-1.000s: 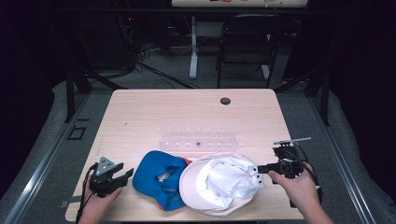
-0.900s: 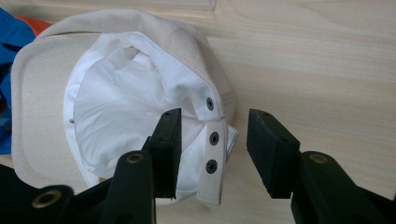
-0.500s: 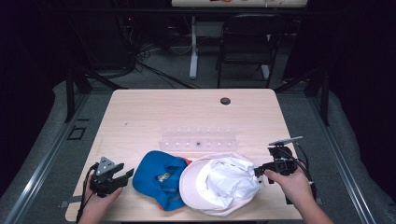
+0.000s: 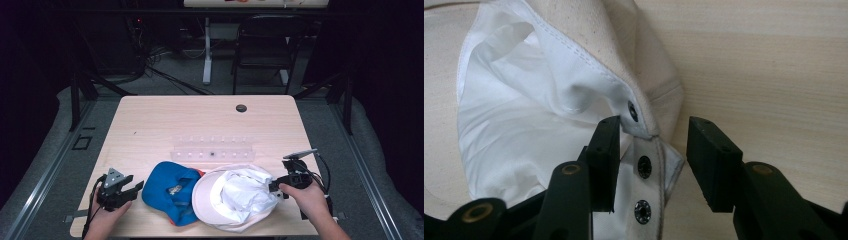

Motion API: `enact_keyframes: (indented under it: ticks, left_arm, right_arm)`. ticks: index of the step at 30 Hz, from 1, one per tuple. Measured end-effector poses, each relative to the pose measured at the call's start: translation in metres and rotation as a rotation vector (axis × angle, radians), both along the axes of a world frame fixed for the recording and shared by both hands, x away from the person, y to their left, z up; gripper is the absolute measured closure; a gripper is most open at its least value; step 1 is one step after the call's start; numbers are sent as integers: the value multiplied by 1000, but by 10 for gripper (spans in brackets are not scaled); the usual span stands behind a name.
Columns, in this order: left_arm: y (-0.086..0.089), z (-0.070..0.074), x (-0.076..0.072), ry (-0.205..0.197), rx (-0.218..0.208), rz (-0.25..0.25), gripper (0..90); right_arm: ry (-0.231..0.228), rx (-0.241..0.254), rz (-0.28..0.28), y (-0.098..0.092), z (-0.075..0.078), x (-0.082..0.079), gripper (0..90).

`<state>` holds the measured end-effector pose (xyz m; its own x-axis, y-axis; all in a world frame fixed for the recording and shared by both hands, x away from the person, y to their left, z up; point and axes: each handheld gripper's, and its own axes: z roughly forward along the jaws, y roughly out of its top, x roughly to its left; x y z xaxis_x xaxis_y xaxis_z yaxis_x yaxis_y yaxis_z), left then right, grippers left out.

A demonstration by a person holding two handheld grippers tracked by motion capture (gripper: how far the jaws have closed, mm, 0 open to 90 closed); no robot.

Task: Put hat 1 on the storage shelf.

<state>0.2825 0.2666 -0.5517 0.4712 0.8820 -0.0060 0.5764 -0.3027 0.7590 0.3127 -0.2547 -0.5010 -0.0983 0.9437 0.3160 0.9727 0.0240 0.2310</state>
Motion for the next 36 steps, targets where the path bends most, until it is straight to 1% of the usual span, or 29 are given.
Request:
enact_keyframes:
  ticks: [2, 5, 7, 9, 10, 11, 13, 14, 15, 17, 18, 19, 20, 23, 24, 25, 26, 28, 31, 32, 34, 36]
  left_arm:
    - [0, 0, 0, 0, 2, 0, 516]
    - [0, 0, 0, 0, 4, -2, 516]
    - [0, 0, 0, 0, 1, 1, 516]
    - [0, 0, 0, 0, 2, 1, 516]
    - [0, 0, 0, 0, 3, 0, 516]
    - [0, 0, 0, 0, 3, 1, 516]
    - [0, 0, 0, -1, 0, 2, 516]
    - [0, 0, 0, -1, 1, 1, 516]
    - [0, 0, 0, 0, 1, 2, 516]
    - [0, 0, 0, 0, 3, 0, 516]
    - [0, 0, 0, 0, 4, 0, 516]
    - [0, 0, 0, 0, 4, 1, 516]
    - [0, 0, 0, -1, 5, -1, 516]
    - [0, 0, 0, -3, 1, 2, 516]
    - [0, 0, 0, -3, 1, 3, 516]
    - [0, 0, 0, -3, 1, 4, 516]
    - [0, 0, 0, -3, 2, 5, 516]
    - [0, 0, 0, -3, 1, 5, 516]
    - [0, 0, 0, -3, 2, 4, 516]
    - [0, 0, 0, -4, 2, 4, 516]
    - [0, 0, 0, -5, 3, 3, 516]
    - [0, 0, 0, -5, 4, 3, 516]
  right_arm:
    - [8, 4, 6, 2, -2, 0, 597]
    - [33, 13, 13, 3, -3, 2, 631]
    - [38, 10, 7, 4, -4, 2, 645]
    - [51, 13, 14, 3, -4, 3, 667]
    - [43, 17, -2, 4, -4, 3, 689]
    - [56, 25, -5, 3, -3, 3, 709]
    - [78, 41, 10, 2, 0, 4, 755]
    - [83, 41, 7, 2, 2, 5, 778]
    - [92, 43, 20, 1, 4, 5, 794]
    - [98, 36, 28, 2, 7, 5, 804]
    - [93, 32, 21, 3, 8, 6, 807]
    - [83, 39, 7, 5, 8, 5, 808]
    - [98, 24, 28, 5, 10, 6, 809]
    - [87, 27, 24, 7, 10, 6, 811]
    - [107, 19, 37, 7, 13, 7, 811]
    - [92, 18, 25, 10, 13, 7, 813]
    - [100, 7, 31, 13, 14, 7, 815]
    - [117, 11, 53, 13, 16, 8, 816]
    - [127, 23, 56, 15, 19, 9, 816]
    - [138, 25, 66, 14, 21, 9, 816]
    - [126, 38, 35, 16, 22, 9, 816]
    - [134, 37, 46, 15, 24, 10, 816]
